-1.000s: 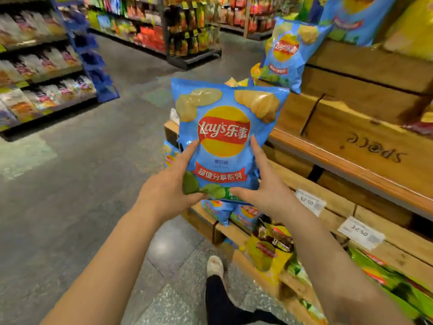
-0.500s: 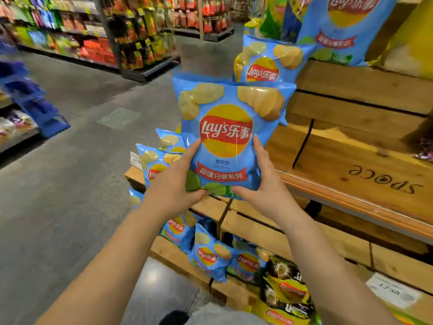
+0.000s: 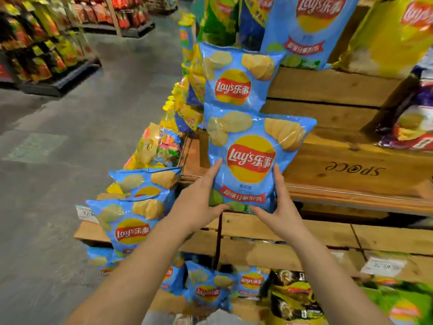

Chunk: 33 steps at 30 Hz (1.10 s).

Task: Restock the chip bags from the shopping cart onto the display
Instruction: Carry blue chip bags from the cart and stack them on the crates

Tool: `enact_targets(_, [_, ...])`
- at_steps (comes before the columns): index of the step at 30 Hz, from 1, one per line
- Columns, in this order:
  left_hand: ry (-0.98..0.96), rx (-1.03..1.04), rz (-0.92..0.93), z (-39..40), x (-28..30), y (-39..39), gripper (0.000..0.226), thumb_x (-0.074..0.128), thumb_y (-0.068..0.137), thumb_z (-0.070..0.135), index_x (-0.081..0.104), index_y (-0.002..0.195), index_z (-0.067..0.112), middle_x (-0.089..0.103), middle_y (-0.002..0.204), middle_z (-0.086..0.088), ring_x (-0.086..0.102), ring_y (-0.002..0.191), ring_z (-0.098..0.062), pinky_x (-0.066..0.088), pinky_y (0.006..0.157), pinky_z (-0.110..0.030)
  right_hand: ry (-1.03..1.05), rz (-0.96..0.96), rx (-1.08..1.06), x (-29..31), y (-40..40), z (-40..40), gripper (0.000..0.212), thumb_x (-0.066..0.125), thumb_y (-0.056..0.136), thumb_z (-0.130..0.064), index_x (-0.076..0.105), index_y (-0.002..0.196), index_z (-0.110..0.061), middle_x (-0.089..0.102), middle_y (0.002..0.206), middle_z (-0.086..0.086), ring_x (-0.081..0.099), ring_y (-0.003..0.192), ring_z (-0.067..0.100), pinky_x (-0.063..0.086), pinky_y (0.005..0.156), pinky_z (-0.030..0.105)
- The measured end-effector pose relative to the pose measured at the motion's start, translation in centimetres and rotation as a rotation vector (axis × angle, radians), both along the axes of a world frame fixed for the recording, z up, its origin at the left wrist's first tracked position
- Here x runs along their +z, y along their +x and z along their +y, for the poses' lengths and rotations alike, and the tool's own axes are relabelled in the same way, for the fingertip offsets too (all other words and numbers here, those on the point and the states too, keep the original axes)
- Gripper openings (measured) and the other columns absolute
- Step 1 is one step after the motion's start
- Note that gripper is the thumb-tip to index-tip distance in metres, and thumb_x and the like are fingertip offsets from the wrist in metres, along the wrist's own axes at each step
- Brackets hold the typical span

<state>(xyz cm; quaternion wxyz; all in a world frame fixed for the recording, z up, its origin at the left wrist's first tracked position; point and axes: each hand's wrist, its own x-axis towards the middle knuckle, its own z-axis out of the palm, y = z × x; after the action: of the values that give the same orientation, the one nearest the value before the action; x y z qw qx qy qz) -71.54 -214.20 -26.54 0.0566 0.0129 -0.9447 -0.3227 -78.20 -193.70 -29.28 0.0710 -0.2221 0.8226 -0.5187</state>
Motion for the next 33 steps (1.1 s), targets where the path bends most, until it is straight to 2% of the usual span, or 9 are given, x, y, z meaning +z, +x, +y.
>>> enact_targets(5, [0.097, -0.004, 0.026, -4.7, -2.7, -3.1, 0.115, 0.076, 0.079, 0.027, -0.022, 0.125, 0.067, 0.023, 0.153, 0.011, 0.046, 0.128, -0.027, 0.048, 0.094, -0.045, 0.07, 0.06, -0.033, -2.3, -2.4, -3.8, 0.109, 0.076, 0.08, -0.021, -0.004, 0.13, -0.074, 0.005, 0.152, -0.03, 0.009, 0.147, 0.011, 0.035, 0.111, 0.04])
enact_targets(10, [0.028, 0.009, -0.032, -8.8, -4.5, -7.0, 0.115, 0.072, 0.082, 0.027, -0.031, 0.121, 0.061, 0.036, 0.143, -0.009, 0.061, 0.095, -0.029, 0.051, 0.075, -0.044, 0.146, 0.128, -0.114, -4.9, -5.4, -8.2, 0.094, 0.075, 0.081, -0.022, 0.003, 0.136, -0.05, 0.009, 0.151, -0.01, 0.011, 0.147, 0.021, 0.032, 0.113, 0.038])
enact_targets(14, [-0.022, -0.019, -0.04, -10.1, -6.3, -9.8, 0.11, 0.068, 0.085, 0.03, -0.034, 0.121, 0.053, 0.029, 0.147, -0.01, 0.054, 0.111, -0.031, 0.048, 0.085, -0.044, 0.192, 0.147, -0.146, -7.1, -8.3, -9.4, 0.105, 0.075, 0.079, -0.025, -0.006, 0.135, -0.061, 0.01, 0.157, 0.013, 0.012, 0.147, 0.028, 0.035, 0.111, 0.046])
enact_targets(18, [-0.018, -0.003, -0.077, -10.1, -8.3, -12.0, 0.108, 0.065, 0.087, 0.034, -0.037, 0.12, 0.048, 0.028, 0.142, -0.012, 0.049, 0.116, -0.032, 0.045, 0.093, -0.044, 0.205, 0.32, -0.133, -8.8, -10.3, -10.3, 0.108, 0.073, 0.079, -0.029, -0.011, 0.14, -0.059, 0.016, 0.152, 0.016, 0.016, 0.14, 0.015, 0.038, 0.104, 0.044])
enact_targets(21, [-0.057, -0.001, -0.064, -10.0, -9.5, -13.0, 0.107, 0.063, 0.088, 0.033, -0.035, 0.126, 0.053, 0.023, 0.145, -0.017, 0.04, 0.124, -0.036, 0.038, 0.096, -0.04, 0.219, 0.427, -0.121, -10.0, -11.7, -10.3, 0.106, 0.072, 0.076, -0.028, -0.006, 0.146, -0.048, 0.024, 0.146, 0.02, 0.035, 0.133, 0.033, 0.05, 0.088, 0.049])
enact_targets(25, [-0.156, -0.011, 0.011, -11.0, -11.8, -13.5, 0.112, 0.067, 0.084, 0.023, -0.029, 0.136, 0.05, 0.029, 0.145, -0.023, 0.047, 0.116, -0.041, 0.043, 0.09, -0.042, 0.319, 0.383, -0.101, -11.6, -12.9, -9.9, 0.102, 0.08, 0.074, -0.021, 0.006, 0.143, -0.036, 0.03, 0.143, 0.035, 0.052, 0.115, 0.052, 0.055, 0.075, 0.053])
enact_targets(27, [-0.236, -0.008, -0.038, -11.1, -12.7, -13.3, 0.112, 0.069, 0.083, 0.025, -0.028, 0.138, 0.04, 0.034, 0.141, -0.022, 0.048, 0.115, -0.038, 0.044, 0.09, -0.041, 0.459, 0.334, -0.077, -11.9, -12.9, -9.7, 0.098, 0.077, 0.079, -0.023, 0.006, 0.145, -0.04, 0.021, 0.15, 0.03, 0.05, 0.119, 0.048, 0.053, 0.082, 0.046])
enact_targets(30, [-0.275, -0.004, 0.025, -10.8, -13.2, -13.0, 0.123, 0.083, 0.066, 0.019, -0.007, 0.15, 0.033, 0.05, 0.124, -0.027, 0.056, 0.105, -0.043, 0.049, 0.084, -0.047, 0.589, 0.222, -0.046, -12.2, -12.4, -9.4, 0.086, 0.063, 0.091, -0.032, -0.011, 0.135, -0.038, 0.0, 0.158, 0.015, 0.034, 0.136, 0.033, 0.04, 0.102, 0.037])
enact_targets(33, [-0.278, 0.081, 0.021, -10.6, -13.3, -12.7, 0.112, 0.079, 0.071, 0.024, -0.003, 0.145, 0.04, 0.045, 0.134, -0.024, 0.042, 0.126, -0.044, 0.032, 0.103, -0.058, 0.559, 0.236, -0.063, -11.6, -11.9, -9.4, 0.092, 0.065, 0.089, -0.029, -0.008, 0.144, -0.042, -0.001, 0.158, 0.014, 0.027, 0.14, 0.031, 0.035, 0.111, 0.037])
